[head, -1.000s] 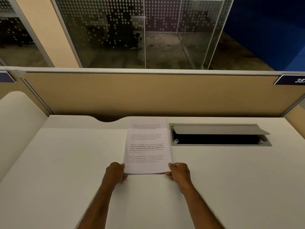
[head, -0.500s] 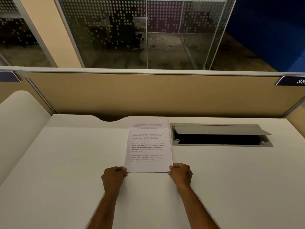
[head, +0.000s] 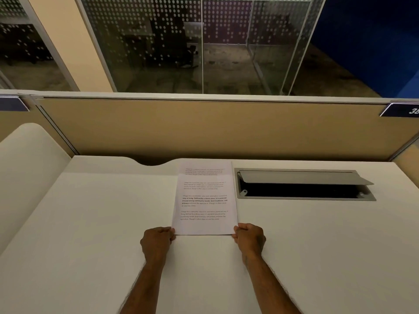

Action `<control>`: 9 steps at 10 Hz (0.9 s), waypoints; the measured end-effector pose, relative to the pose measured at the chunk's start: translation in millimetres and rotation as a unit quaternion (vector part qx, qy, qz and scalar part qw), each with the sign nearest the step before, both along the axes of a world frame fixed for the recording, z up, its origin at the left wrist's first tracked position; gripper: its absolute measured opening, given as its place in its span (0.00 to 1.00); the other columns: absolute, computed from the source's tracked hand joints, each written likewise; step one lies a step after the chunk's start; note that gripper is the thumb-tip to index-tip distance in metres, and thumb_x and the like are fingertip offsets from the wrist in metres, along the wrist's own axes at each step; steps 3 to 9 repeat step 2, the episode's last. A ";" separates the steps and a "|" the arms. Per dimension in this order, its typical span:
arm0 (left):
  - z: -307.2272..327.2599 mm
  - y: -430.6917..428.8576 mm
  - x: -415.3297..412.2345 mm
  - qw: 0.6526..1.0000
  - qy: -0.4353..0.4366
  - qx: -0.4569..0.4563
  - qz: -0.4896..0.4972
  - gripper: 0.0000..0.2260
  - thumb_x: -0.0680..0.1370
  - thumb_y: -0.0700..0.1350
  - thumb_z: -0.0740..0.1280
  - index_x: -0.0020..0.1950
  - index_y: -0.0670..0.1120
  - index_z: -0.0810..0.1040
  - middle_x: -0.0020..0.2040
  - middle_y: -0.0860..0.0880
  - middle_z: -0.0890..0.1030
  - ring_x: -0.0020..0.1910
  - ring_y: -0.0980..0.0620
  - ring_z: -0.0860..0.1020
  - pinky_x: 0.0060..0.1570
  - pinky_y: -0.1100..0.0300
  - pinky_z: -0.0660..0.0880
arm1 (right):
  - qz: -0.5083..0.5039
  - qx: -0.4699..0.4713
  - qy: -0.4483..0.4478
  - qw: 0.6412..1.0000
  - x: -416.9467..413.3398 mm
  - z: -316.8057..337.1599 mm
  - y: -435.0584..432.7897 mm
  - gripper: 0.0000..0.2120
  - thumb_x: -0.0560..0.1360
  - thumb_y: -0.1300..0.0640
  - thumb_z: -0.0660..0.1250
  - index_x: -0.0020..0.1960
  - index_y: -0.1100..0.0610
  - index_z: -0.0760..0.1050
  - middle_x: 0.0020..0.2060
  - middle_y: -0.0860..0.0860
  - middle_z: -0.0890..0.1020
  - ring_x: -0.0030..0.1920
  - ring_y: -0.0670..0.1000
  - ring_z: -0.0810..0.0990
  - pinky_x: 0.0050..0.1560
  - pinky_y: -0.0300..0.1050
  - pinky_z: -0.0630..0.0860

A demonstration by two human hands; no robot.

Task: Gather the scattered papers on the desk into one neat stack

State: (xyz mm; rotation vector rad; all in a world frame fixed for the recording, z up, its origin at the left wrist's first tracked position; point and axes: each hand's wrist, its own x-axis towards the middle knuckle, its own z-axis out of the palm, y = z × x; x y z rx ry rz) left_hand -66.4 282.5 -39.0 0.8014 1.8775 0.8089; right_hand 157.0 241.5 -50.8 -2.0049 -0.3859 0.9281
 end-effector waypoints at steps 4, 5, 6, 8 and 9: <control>-4.3 -0.3 -3.3 0.998 0.055 0.005 -0.033 0.12 0.75 0.42 0.75 0.31 0.48 0.83 0.35 0.44 0.86 0.41 0.41 0.85 0.49 0.51 0.81 | 0.036 -0.022 -0.012 0.999 -1.2 7.7 -0.9 0.10 0.76 0.61 0.71 0.55 0.66 0.82 0.48 0.61 0.87 0.43 0.58 0.87 0.53 0.56 0.84; -4.3 -0.3 -3.3 0.998 0.055 0.005 -0.033 0.12 0.75 0.42 0.75 0.31 0.48 0.83 0.35 0.44 0.86 0.41 0.41 0.85 0.49 0.51 0.81 | 0.036 -0.022 -0.012 0.999 -1.2 7.7 -0.9 0.10 0.76 0.61 0.71 0.55 0.66 0.82 0.48 0.61 0.87 0.43 0.58 0.87 0.53 0.56 0.84; -4.3 -0.3 -3.3 0.998 0.055 0.005 -0.033 0.12 0.75 0.42 0.75 0.31 0.48 0.83 0.35 0.44 0.86 0.41 0.41 0.85 0.49 0.51 0.81 | 0.036 -0.022 -0.012 0.999 -1.2 7.7 -0.9 0.10 0.76 0.61 0.71 0.55 0.66 0.82 0.48 0.61 0.87 0.43 0.58 0.87 0.53 0.56 0.84; -4.3 -0.3 -3.3 0.998 0.055 0.005 -0.033 0.12 0.75 0.42 0.75 0.31 0.48 0.83 0.35 0.44 0.86 0.41 0.41 0.85 0.49 0.51 0.81 | 0.036 -0.022 -0.012 0.999 -1.2 7.7 -0.9 0.10 0.76 0.61 0.71 0.55 0.66 0.82 0.48 0.61 0.87 0.43 0.58 0.87 0.53 0.56 0.84; -4.3 -0.3 -3.3 0.998 0.055 0.005 -0.033 0.12 0.75 0.42 0.75 0.31 0.48 0.83 0.35 0.44 0.86 0.41 0.41 0.85 0.49 0.51 0.81 | 0.036 -0.022 -0.012 0.999 -1.2 7.7 -0.9 0.10 0.76 0.61 0.71 0.55 0.66 0.82 0.48 0.61 0.87 0.43 0.58 0.87 0.53 0.56 0.84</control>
